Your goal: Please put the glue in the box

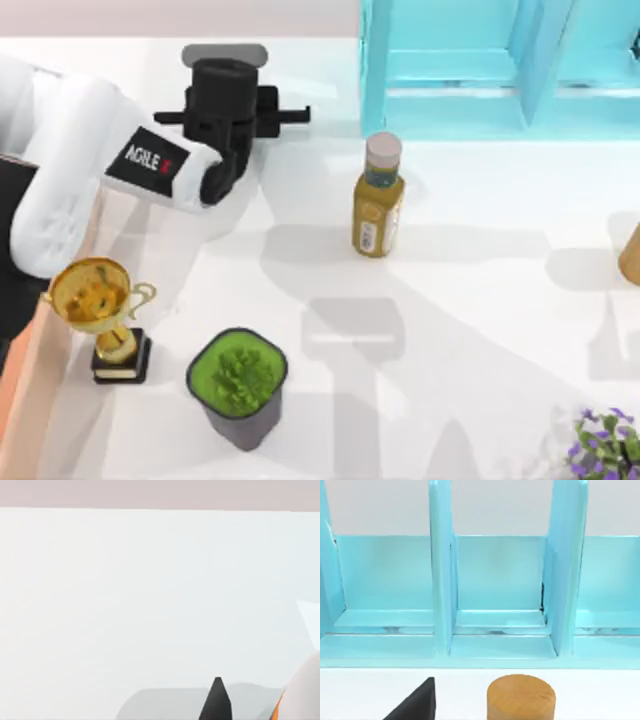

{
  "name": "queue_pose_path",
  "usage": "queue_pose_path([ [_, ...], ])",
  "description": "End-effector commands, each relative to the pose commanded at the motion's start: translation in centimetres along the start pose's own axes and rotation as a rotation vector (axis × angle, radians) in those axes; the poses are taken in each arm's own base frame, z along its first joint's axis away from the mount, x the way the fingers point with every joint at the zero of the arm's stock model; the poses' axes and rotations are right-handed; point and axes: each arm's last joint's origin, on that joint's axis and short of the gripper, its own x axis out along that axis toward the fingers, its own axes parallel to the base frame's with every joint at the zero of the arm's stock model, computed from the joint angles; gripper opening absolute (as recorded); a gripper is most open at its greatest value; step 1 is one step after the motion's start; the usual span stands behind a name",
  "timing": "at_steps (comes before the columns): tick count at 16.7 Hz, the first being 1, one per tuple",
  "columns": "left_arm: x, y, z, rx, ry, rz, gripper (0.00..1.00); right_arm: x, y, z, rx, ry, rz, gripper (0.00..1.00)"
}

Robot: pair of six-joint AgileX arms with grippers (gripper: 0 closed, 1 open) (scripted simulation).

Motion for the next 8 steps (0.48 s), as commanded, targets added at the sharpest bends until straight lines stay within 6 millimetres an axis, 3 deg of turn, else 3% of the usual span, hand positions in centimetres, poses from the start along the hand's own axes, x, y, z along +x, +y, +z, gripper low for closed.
queue_pose_path([
  [8, 0.0, 0.0, 0.0, 0.0, 0.0, 0.0, 0.0, 0.0, 0.0, 0.0, 0.0, 0.0, 0.0, 1.0],
])
